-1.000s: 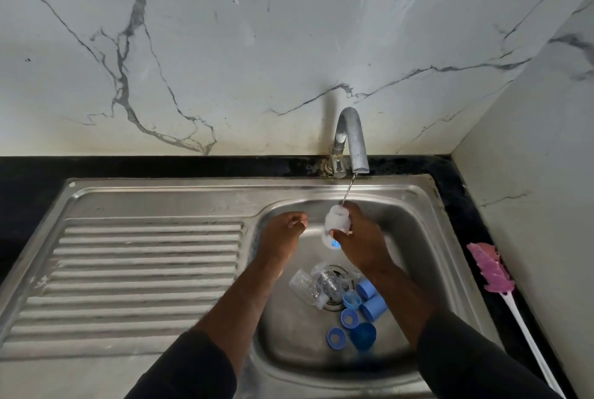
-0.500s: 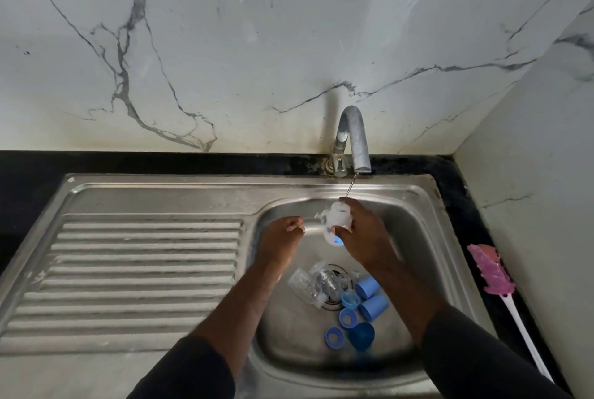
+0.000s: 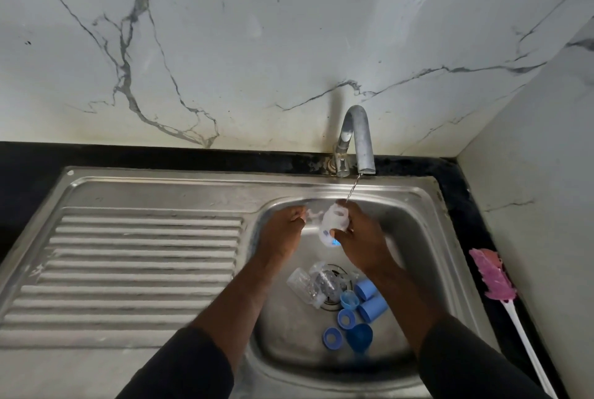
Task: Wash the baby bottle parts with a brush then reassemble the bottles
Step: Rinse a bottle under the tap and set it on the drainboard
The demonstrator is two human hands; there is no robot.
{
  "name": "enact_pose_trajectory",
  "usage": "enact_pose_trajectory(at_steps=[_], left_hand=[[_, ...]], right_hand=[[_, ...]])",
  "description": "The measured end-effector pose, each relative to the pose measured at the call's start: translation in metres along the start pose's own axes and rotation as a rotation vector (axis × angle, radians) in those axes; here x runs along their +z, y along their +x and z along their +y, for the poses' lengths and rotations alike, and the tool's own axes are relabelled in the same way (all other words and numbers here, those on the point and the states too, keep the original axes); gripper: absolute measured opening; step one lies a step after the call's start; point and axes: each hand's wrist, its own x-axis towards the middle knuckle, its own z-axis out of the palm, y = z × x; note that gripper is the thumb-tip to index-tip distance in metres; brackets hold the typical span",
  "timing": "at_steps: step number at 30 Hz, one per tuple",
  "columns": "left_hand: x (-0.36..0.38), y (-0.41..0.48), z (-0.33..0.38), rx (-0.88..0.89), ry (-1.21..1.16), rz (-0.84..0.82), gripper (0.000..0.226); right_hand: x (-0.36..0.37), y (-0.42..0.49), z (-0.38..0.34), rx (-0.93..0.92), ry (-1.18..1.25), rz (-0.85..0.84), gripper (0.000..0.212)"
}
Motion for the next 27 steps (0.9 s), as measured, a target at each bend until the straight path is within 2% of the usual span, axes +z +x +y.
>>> enact_pose_trajectory(at_steps=[2,4,6,8,10,13,14,17,18,21,23,25,27], left_hand=[[0.001,0.0,0.001,-0.015,-0.003,-0.005,0.023],[0.0,0.002,0.005,-0.035,-0.019,-0.002,0.018],[0.001,0.002,0.007,-0.034,-0.059,0.001,0.032],[-0.001,0.002,0.01,-0.014,-0.054,0.014,0.046],[-0.003,0.004,0.008,-0.029,-0.045,0.005,0.051],[-0.002,0.004,0.001,-0.077,-0.03,-0.025,0.059],[-0.002,0.001,0.002,-0.082,-0.017,-0.032,0.057],[-0.002,-0.001,0.005,-0.059,0.024,-0.058,0.046],[0.0,0.001,0.005,-0.064,0.018,-0.062,0.047],[-0.001,0.003,0.008,-0.07,-0.013,-0.053,0.058],[0.001,0.004,0.012,-0.069,-0.005,-0.052,0.058],[0.003,0.006,0.017,-0.06,-0.016,-0.059,0.047],[0.005,0.01,0.018,-0.055,-0.005,-0.065,0.044]], right_hand=[[-0.001,0.0,0.0,-0.05,0.064,0.107,0.062],[-0.001,0.003,0.0,-0.071,0.04,0.1,0.059],[-0.002,0.002,0.0,-0.042,0.025,0.032,0.054],[-0.004,0.002,-0.002,-0.051,0.092,0.106,0.058],[-0.005,0.007,-0.003,-0.071,0.14,0.153,0.062],[-0.003,0.011,-0.001,-0.027,-0.025,0.005,0.059],[-0.003,0.01,0.0,-0.024,-0.041,0.013,0.058],[-0.007,0.005,-0.006,-0.088,0.021,0.186,0.063],[-0.008,0.007,-0.004,-0.09,0.017,0.16,0.063],[-0.003,0.007,-0.001,-0.029,-0.098,-0.07,0.056],[-0.002,0.007,-0.003,-0.028,-0.062,0.05,0.057],[0.0,0.008,-0.005,-0.04,-0.033,0.167,0.061],[0.005,0.007,-0.003,0.04,-0.029,0.046,0.06]])
